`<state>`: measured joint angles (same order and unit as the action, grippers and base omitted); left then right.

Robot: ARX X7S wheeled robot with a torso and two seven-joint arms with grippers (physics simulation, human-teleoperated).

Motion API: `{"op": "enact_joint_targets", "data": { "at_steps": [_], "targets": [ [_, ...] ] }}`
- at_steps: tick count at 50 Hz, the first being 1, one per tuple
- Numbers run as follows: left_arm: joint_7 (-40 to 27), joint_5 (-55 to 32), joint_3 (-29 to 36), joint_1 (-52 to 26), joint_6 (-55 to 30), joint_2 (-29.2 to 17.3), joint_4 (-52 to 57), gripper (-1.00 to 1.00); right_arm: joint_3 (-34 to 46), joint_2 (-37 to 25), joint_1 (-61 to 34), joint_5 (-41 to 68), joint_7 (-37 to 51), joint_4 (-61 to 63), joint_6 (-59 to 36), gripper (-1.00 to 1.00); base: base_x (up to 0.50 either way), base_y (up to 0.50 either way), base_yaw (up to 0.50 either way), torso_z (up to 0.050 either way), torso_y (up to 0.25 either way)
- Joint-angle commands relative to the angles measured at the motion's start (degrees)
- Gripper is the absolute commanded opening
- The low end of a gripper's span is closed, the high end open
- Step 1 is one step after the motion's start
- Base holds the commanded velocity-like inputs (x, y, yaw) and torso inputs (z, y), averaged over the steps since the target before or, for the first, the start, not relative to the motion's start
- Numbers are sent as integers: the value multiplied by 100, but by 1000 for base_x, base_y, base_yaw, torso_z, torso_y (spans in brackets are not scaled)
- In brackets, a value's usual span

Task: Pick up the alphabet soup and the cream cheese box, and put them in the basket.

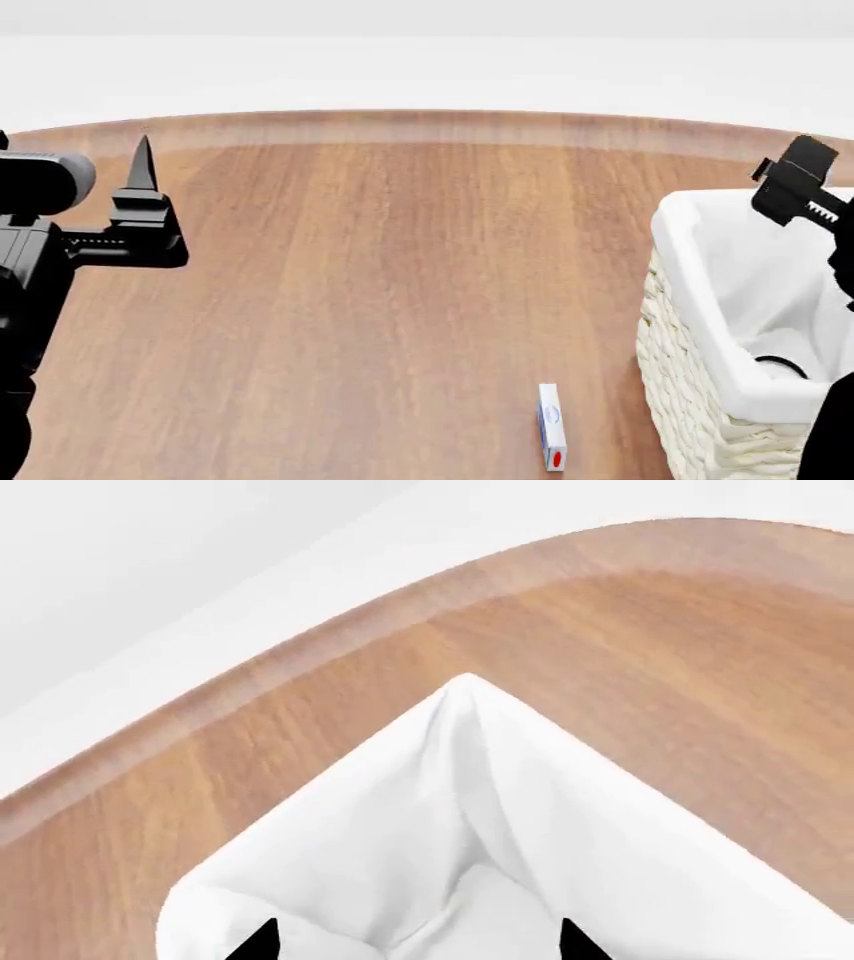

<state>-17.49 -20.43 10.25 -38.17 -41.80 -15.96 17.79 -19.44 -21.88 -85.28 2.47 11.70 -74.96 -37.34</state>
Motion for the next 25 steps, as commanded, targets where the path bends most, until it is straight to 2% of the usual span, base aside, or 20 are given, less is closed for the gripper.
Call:
{"op": "enact_joint_targets", "data": {
  "at_steps": [1,6,10,17,20,25],
  "targets": [
    [-10,-33,-16,-7,25,-16,-33,100,486,355,-773,-534,-574,230,-116,100,0,0,0,0,0],
    [-14,-32,-5,-6,38,-23,-47,100,883,814,-502,-552,-1371,1950,-1046,100,0,0,0,0,0],
    [-25,-39,2,-29,32,-19,-59,100,1207,1088,-385,-552,-1812,2249,-1197,100,0,0,0,0,0],
    [-43,-41,55,-9,27,-14,-18,100,1559,1514,-529,-535,-2204,1121,-425,100,0,0,0,0,0],
    [-50,-47,61,-18,17,-17,-17,100,1652,1703,-835,-549,-2228,62,266,100,0,0,0,0,0],
    [-62,-58,75,8,27,-13,-1,100,1741,1888,-679,-518,-2188,2,354,100,0,0,0,0,0]
  ]
}}
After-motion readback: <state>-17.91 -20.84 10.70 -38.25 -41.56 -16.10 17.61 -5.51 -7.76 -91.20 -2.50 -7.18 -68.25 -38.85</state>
